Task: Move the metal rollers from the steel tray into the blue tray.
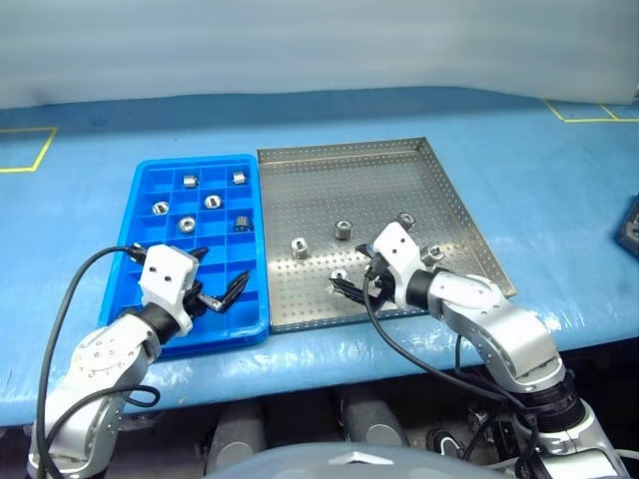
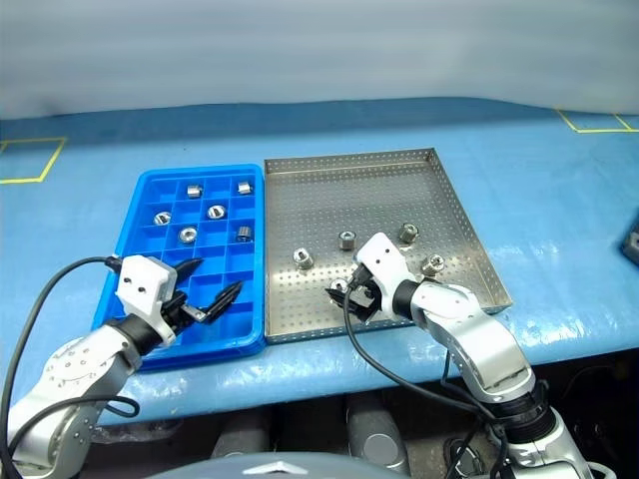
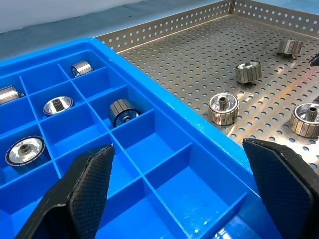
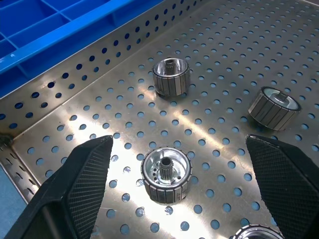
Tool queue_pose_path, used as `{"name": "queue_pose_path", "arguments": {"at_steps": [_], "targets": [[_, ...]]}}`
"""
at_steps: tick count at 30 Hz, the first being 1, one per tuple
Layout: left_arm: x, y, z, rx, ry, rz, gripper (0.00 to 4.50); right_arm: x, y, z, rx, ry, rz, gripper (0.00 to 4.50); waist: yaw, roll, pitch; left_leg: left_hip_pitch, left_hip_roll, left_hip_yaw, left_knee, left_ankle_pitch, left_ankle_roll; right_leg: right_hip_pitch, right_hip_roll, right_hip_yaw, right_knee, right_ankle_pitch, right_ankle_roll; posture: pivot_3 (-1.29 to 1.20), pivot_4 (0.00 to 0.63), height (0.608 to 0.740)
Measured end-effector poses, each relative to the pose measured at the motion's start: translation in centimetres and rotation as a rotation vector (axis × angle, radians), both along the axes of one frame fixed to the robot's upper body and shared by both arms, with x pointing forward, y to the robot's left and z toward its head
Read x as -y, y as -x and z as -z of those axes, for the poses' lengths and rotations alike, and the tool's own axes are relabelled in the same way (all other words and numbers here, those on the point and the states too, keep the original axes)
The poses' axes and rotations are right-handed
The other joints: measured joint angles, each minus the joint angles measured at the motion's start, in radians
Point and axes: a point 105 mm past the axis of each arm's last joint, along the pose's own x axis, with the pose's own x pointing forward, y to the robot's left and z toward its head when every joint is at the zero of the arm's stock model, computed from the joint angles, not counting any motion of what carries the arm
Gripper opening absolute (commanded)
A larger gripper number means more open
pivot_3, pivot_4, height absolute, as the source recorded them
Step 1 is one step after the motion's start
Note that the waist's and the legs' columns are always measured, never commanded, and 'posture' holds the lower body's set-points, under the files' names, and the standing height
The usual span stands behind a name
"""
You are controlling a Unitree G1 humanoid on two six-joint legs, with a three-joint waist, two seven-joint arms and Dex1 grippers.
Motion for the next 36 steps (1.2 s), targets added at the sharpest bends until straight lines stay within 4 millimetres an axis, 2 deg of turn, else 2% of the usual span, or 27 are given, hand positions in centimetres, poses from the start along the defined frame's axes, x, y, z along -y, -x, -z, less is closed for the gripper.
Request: {"name": "queue_pose_path", "arguments": {"at_steps": [32,36], "targets": [[0.05,0.1,0.18,-0.009,-0.001,0.007,4.5,-0.1,0.23,0.4,-0.014,-0.009,0.007,4.49,0.0,0.0,0.0,0.0,0.0,0.0,0.001,0.0,0.0,0.0,0.0,0.0,0.0,0.0,0.0,-0.06,0.15,0.74],[0.24,-0.38,-0.59,0.02,-0.011,0.025,4.5,-0.1,0.24,0.4,-0.014,-0.009,0.006,4.49,0.001,0.0,0.0,0.0,0.0,0.0,0.001,0.0,0.0,0.0,0.0,0.0,0.001,0.0,0.0,-0.05,0.15,0.74]]}}
